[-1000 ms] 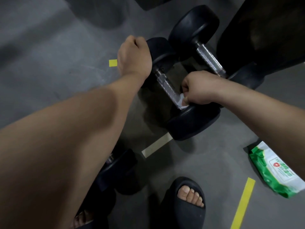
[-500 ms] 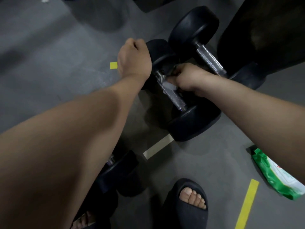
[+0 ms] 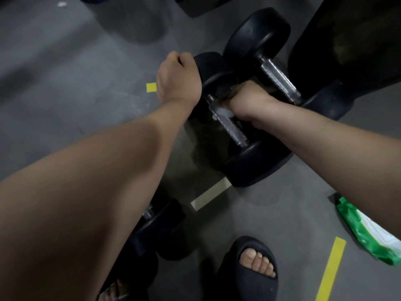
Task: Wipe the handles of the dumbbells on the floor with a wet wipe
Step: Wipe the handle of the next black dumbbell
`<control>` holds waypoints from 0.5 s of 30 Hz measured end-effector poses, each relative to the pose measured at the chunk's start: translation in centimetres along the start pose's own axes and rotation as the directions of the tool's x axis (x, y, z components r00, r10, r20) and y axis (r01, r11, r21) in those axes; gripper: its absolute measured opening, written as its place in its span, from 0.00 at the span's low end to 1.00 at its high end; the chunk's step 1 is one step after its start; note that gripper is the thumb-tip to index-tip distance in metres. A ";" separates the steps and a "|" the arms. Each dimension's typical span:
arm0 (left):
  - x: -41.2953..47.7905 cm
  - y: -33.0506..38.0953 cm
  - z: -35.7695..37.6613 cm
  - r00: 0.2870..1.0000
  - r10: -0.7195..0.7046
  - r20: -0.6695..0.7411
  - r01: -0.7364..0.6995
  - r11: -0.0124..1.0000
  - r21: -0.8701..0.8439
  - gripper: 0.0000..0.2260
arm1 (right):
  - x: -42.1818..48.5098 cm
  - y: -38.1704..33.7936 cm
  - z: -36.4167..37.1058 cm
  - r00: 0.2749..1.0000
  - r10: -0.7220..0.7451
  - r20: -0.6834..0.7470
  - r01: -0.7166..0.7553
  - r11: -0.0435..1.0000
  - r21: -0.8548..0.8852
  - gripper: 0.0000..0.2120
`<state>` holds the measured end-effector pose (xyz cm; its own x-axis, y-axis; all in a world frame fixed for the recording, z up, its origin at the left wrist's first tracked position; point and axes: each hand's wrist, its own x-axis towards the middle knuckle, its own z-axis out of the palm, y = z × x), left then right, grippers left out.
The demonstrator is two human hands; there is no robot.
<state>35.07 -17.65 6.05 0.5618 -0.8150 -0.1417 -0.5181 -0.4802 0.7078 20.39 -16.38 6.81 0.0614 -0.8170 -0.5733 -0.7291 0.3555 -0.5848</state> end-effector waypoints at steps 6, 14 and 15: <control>0.3 -0.4 0.3 1.000 0.006 -0.011 -0.007 1.000 -0.007 0.11 | -0.5 0.2 -0.4 0.997 -0.050 0.056 0.055 0.994 -0.089 0.13; 0.4 -0.5 0.3 1.000 0.006 0.019 -0.005 1.000 -0.028 0.14 | 0.1 -0.5 0.1 0.996 0.012 0.083 -0.028 0.981 0.192 0.15; 0.4 -0.3 0.2 0.999 0.006 0.039 -0.004 0.999 -0.044 0.14 | 0.0 -0.1 0.1 0.991 -0.001 0.131 -0.031 0.970 0.242 0.13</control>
<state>35.31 -17.86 5.60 0.5336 -0.8296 -0.1644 -0.4916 -0.4624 0.7379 20.51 -16.41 6.80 0.1508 -0.7507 -0.6432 -0.5438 0.4804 -0.6882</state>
